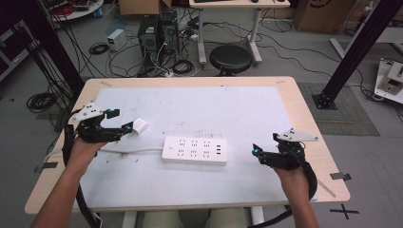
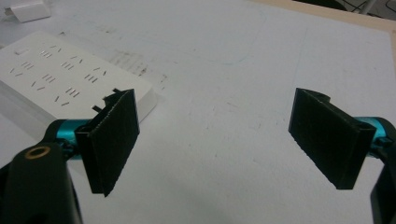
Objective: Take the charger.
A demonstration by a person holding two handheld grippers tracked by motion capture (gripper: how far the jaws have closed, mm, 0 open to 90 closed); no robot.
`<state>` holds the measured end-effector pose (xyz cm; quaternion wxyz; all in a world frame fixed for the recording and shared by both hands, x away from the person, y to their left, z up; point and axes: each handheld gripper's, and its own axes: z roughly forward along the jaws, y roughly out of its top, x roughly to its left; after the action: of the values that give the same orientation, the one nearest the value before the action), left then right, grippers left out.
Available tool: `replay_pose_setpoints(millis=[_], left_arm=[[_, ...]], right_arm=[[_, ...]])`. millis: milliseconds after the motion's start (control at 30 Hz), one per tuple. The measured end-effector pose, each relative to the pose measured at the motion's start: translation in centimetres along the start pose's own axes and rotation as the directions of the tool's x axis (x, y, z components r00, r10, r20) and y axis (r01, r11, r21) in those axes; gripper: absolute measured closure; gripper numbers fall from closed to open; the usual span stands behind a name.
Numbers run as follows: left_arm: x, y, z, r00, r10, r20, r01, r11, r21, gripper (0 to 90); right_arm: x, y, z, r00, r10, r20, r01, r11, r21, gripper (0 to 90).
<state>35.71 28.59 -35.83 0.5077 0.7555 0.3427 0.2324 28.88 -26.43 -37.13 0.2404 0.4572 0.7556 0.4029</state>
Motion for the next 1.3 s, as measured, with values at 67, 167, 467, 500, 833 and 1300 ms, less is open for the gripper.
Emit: replay_pose_setpoints(millis=[67, 167, 467, 500, 833, 1300], left_arm=[[0.3, 0.1, 0.4, 1.0000, -0.007, 0.006, 0.007, 0.9999, 0.010, 21.9], [0.7, 0.1, 0.8, 0.9998, -0.013, 0.012, 0.013, 0.9999, 0.009, 19.9], [2.7, -1.2, 3.2, 0.9988, -0.049, 0.009, 0.048, 0.9947, 0.091, 20.0], [2.7, -1.3, 3.4, 0.9985, -0.054, 0.008, 0.053, 0.9939, 0.097, 20.0], [3.7, -2.9, 6.1, 0.9970, -0.075, -0.021, 0.077, 0.9763, 0.202, 19.9], [4.2, -4.4, 8.3, 0.9965, -0.079, -0.026, 0.084, 0.9505, 0.299, 20.0]], right_arm=[[0.0, 0.1, 0.0, 1.0000, -0.001, 0.000, 0.001, 1.000, 0.001, 16.6], [0.0, 0.1, 0.0, 1.0000, -0.002, 0.002, 0.002, 1.000, 0.002, 16.6], [0.1, 0.3, 0.0, 0.9999, -0.012, 0.006, 0.012, 1.000, 0.008, 16.6], [0.1, 0.3, 0.0, 0.9999, -0.009, 0.007, 0.008, 1.000, 0.010, 16.6], [0.2, 0.2, 0.1, 0.9999, -0.001, 0.012, 0.001, 1.000, 0.024, 16.6], [0.3, 0.6, 0.2, 0.9998, -0.011, 0.015, 0.010, 0.999, 0.032, 16.6]])
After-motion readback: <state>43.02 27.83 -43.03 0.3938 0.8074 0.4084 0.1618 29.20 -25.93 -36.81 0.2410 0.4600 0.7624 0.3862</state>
